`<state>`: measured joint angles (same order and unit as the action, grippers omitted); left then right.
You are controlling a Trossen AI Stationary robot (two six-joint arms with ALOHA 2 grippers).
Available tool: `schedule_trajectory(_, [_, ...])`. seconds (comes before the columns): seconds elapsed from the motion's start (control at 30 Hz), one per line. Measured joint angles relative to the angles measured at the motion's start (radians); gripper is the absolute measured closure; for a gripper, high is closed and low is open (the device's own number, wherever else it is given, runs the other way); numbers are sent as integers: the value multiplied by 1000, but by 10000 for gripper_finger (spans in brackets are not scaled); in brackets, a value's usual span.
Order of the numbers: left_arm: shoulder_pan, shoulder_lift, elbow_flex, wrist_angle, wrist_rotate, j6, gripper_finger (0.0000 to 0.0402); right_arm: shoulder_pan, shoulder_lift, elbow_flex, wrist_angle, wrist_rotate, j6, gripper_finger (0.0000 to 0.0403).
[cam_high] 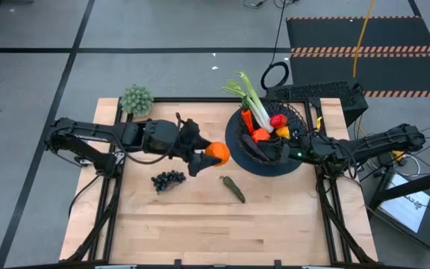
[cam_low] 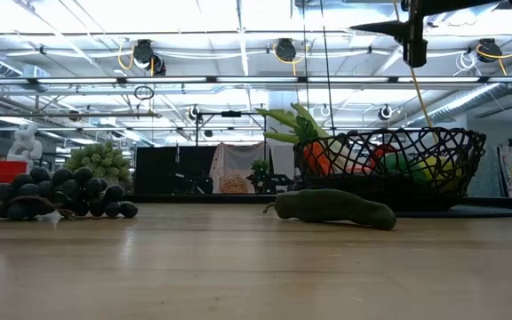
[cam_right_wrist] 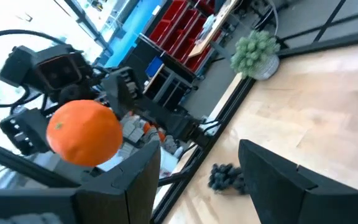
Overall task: Build produce basket
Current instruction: Put the orange into the black woven basket
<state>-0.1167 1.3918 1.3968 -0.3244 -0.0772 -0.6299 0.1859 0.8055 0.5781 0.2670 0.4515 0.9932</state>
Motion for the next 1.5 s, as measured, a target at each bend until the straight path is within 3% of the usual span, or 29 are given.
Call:
schedule_trajectory(0.6, [31, 0, 0, -24, -30, 877, 53, -128, 0, 0, -10, -6, -69, 193])
schedule_trajectory(0.87, [31, -1, 0, -47, -29, 1030, 53, -128, 0, 0, -10, -7, -67, 193])
schedule_trajectory(1.03, [31, -1, 0, -70, -29, 967, 53, -128, 0, 0, -4, -37, -102, 193])
schedule_trajectory(1.2, [31, -1, 0, -93, -29, 741, 53, -110, 0, 0, 20, -142, -166, 193])
schedule_trajectory(1.37, [31, -1, 0, -100, -28, 530, 53, -73, 8, 30, 20, -143, -255, 193])
schedule_trajectory(1.5, [31, 9, 0, -97, -7, 374, 53, -55, 47, 103, 5, -144, -416, 193])
